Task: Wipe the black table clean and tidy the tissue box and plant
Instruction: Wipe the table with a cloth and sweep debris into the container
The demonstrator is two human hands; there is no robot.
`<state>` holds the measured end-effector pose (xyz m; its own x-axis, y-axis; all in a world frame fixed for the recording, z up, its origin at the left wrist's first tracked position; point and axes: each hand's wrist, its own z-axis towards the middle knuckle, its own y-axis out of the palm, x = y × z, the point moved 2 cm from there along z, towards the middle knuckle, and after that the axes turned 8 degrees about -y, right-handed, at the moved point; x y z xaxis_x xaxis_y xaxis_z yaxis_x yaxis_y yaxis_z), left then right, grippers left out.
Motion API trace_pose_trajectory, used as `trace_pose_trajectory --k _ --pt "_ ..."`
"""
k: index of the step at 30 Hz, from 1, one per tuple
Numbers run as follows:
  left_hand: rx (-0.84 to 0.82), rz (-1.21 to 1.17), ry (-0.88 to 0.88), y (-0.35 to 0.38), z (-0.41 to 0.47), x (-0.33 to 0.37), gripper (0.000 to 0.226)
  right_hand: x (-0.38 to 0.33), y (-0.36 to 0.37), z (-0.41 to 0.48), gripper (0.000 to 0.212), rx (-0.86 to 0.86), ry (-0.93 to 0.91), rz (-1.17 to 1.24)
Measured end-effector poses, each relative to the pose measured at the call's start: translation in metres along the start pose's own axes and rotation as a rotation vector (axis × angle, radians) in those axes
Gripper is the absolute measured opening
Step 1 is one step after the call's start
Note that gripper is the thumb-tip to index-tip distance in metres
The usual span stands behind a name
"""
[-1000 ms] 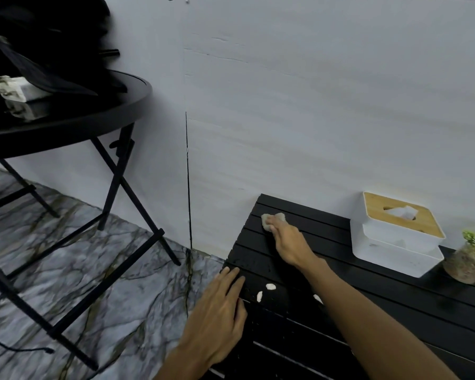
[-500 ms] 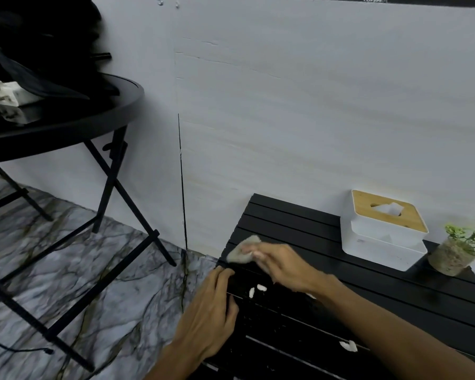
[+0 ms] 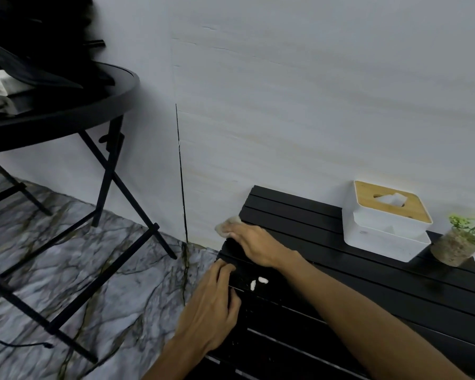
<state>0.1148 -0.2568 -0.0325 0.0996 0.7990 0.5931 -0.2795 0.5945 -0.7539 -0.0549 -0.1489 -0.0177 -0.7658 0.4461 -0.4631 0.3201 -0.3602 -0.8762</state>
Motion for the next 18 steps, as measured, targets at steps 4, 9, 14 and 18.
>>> trace_pose_trajectory --k 4,9,14,18 --pt "0.021 -0.013 0.012 0.0 0.001 0.001 0.03 -0.013 -0.001 -0.031 0.036 -0.053 -0.12 0.023" --pt "0.036 -0.018 0.015 -0.001 -0.001 0.001 0.028 -0.015 -0.017 -0.068 0.035 0.042 -0.111 0.126" --pt "0.032 0.014 0.023 0.001 0.0 0.0 0.026 0.033 -0.063 -0.091 0.03 0.33 0.146 0.043" --pt "0.025 0.023 0.016 0.001 0.0 0.0 0.027 0.06 -0.044 -0.097 0.029 0.2 0.273 -0.038"
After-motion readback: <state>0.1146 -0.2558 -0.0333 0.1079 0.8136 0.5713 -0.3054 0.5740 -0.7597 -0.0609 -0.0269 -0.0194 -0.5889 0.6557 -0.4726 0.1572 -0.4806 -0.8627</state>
